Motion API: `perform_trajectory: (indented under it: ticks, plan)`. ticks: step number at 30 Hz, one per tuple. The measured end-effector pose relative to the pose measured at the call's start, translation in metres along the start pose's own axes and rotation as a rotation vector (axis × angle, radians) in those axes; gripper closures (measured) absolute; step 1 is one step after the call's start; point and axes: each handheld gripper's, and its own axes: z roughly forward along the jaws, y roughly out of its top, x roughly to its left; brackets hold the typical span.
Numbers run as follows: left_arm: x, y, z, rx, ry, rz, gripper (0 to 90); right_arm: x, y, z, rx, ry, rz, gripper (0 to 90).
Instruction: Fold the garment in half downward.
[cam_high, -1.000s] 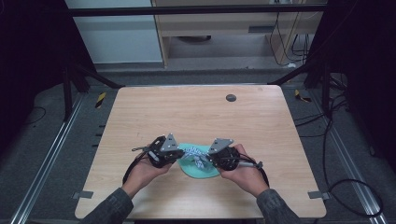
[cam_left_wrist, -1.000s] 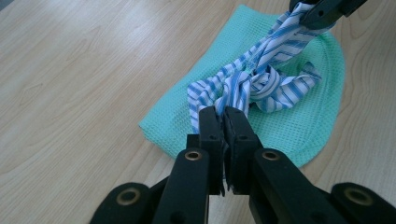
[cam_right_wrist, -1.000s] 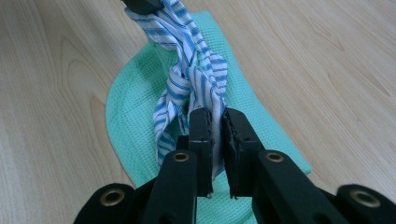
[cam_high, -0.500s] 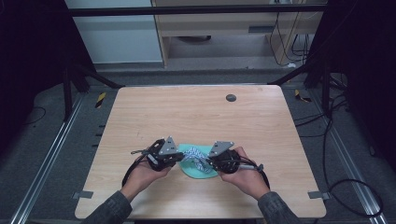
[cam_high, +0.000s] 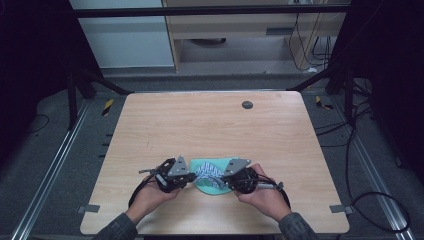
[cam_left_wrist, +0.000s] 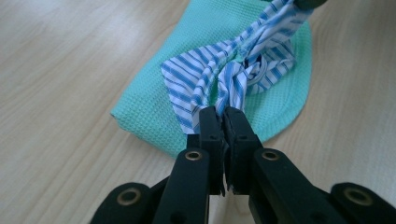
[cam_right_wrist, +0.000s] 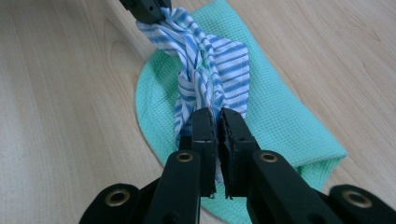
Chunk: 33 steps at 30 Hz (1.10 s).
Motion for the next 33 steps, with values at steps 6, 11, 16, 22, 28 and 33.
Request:
perform_trajectory:
  ticks: [6,11,16,22,28,33]
  plan:
    - [-0.01,-0.006,0.0,0.008,-0.017,0.016,87.5,0.01,-0.006,-0.001,0.009,0.021,-0.008,85.9]
    - [-0.014,-0.014,0.002,0.018,-0.033,0.01,87.6,0.016,-0.013,0.001,0.018,0.036,-0.01,86.3]
    - [-0.018,-0.021,0.002,0.033,-0.036,0.01,87.8,0.02,-0.02,0.004,0.031,0.049,-0.008,86.7]
    - [-0.021,-0.025,0.004,0.039,-0.044,0.004,88.0,0.024,-0.027,0.007,0.041,0.054,-0.012,87.0]
    - [-0.021,-0.025,0.003,0.046,-0.046,0.001,88.0,0.025,-0.031,0.01,0.051,0.059,-0.007,87.2]
    - [-0.022,-0.026,0.005,0.038,-0.047,-0.019,87.9,0.025,-0.033,0.012,0.052,0.058,-0.002,87.1]
